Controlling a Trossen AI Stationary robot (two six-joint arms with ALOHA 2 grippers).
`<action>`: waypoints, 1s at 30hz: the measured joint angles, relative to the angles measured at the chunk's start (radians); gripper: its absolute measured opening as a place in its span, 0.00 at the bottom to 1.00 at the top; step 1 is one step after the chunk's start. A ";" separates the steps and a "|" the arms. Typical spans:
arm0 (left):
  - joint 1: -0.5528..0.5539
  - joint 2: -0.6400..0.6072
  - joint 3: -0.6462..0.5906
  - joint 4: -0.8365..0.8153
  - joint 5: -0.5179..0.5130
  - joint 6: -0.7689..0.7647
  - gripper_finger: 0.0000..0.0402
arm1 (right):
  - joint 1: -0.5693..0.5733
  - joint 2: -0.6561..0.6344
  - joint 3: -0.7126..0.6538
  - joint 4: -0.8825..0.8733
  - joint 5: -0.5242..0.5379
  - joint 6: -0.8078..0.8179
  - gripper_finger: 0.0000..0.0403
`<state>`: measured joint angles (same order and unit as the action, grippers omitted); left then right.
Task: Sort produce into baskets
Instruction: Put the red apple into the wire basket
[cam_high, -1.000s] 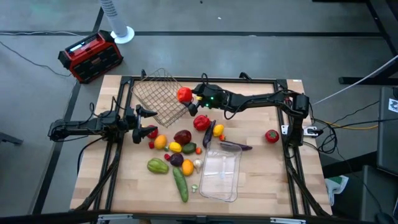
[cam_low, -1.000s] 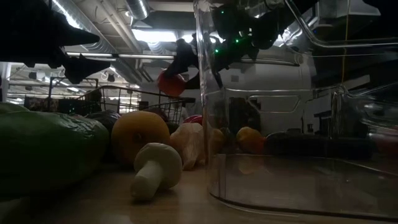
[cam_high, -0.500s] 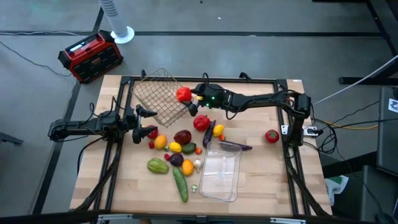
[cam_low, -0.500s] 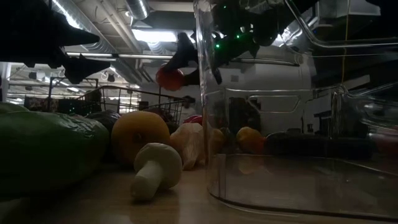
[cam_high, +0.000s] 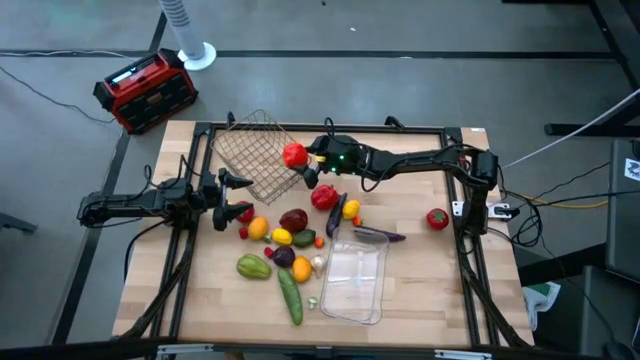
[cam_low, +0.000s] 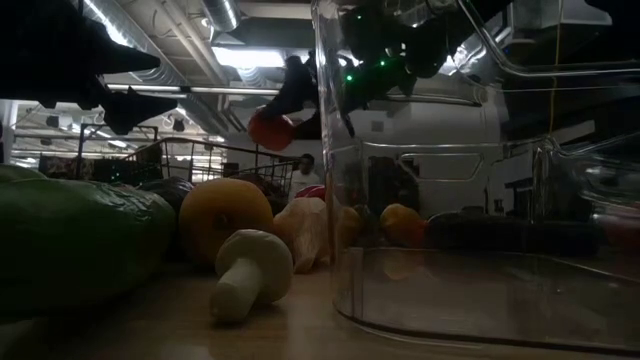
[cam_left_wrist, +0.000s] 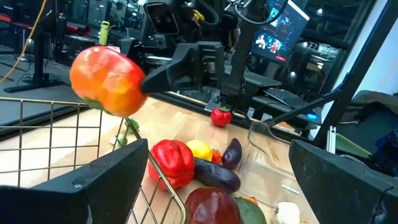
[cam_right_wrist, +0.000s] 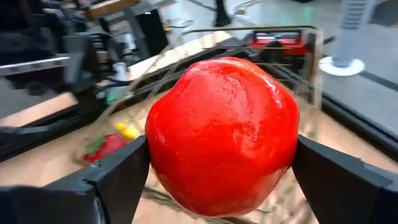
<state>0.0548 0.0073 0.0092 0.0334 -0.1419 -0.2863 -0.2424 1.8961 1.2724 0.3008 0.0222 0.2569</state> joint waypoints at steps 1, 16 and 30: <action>0.000 0.000 0.000 0.000 0.000 -0.002 0.96 | 0.000 0.000 0.000 0.005 -0.029 0.000 0.90; 0.000 0.000 0.000 0.000 0.000 -0.002 0.96 | -0.001 0.016 0.000 0.141 -0.029 0.000 0.90; 0.000 0.000 0.000 0.000 0.000 0.000 0.96 | 0.000 0.016 0.000 0.134 0.070 0.202 0.90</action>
<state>0.0549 0.0072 0.0093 0.0338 -0.1417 -0.2863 -0.2424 1.9125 1.2724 0.4351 0.0918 0.4587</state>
